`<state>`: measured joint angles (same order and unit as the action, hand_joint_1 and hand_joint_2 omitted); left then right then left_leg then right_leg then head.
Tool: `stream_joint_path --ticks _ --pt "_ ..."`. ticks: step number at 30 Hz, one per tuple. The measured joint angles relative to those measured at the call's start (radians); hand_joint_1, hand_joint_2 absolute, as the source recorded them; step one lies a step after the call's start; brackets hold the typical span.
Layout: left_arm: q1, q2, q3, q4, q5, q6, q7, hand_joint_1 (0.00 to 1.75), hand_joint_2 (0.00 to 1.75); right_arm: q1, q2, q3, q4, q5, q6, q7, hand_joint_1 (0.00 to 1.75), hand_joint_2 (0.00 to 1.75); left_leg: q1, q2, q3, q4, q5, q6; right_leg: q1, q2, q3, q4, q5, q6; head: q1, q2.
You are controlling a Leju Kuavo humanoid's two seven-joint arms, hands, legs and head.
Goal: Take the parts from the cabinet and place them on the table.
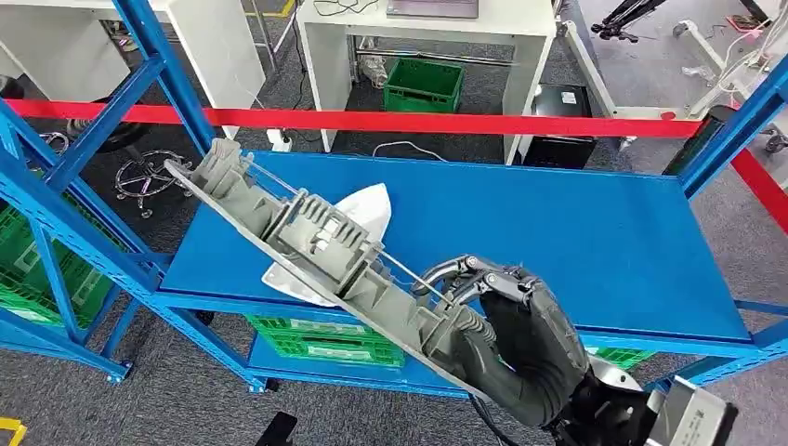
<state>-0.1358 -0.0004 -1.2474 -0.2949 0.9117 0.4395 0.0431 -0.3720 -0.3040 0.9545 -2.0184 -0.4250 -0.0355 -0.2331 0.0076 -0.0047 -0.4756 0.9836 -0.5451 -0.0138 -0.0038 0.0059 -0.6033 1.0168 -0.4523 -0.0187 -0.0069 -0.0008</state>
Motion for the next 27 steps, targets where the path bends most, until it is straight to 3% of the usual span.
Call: stream_joint_path --ticks 5,20,27 --pt "0.004 0.000 0.000 0.000 0.010 -0.031 -0.008 0.00 1.75 0.000 0.003 0.005 -0.003 0.000 0.000 0.000 1.75 1.75 0.000 0.000 0.000 0.000 0.000 0.000 0.000 0.000 0.000 0.000 0.000 0.000 0.000 0.000" --pt "0.027 0.001 0.000 0.000 0.032 -0.027 -0.015 0.00 1.75 0.001 0.008 0.033 -0.016 0.016 -0.011 0.021 1.75 1.75 0.000 0.000 0.000 0.000 0.000 0.000 0.000 0.000 0.000 0.000 0.000 0.000 0.000 0.000" --pt "0.032 0.010 0.000 0.000 0.044 -0.040 -0.014 0.00 1.75 0.005 0.021 0.058 -0.019 0.047 -0.029 0.042 1.75 1.75 -0.004 0.000 -0.001 0.004 -0.002 0.006 -0.005 0.000 0.000 -0.001 0.003 0.005 0.000 0.000"
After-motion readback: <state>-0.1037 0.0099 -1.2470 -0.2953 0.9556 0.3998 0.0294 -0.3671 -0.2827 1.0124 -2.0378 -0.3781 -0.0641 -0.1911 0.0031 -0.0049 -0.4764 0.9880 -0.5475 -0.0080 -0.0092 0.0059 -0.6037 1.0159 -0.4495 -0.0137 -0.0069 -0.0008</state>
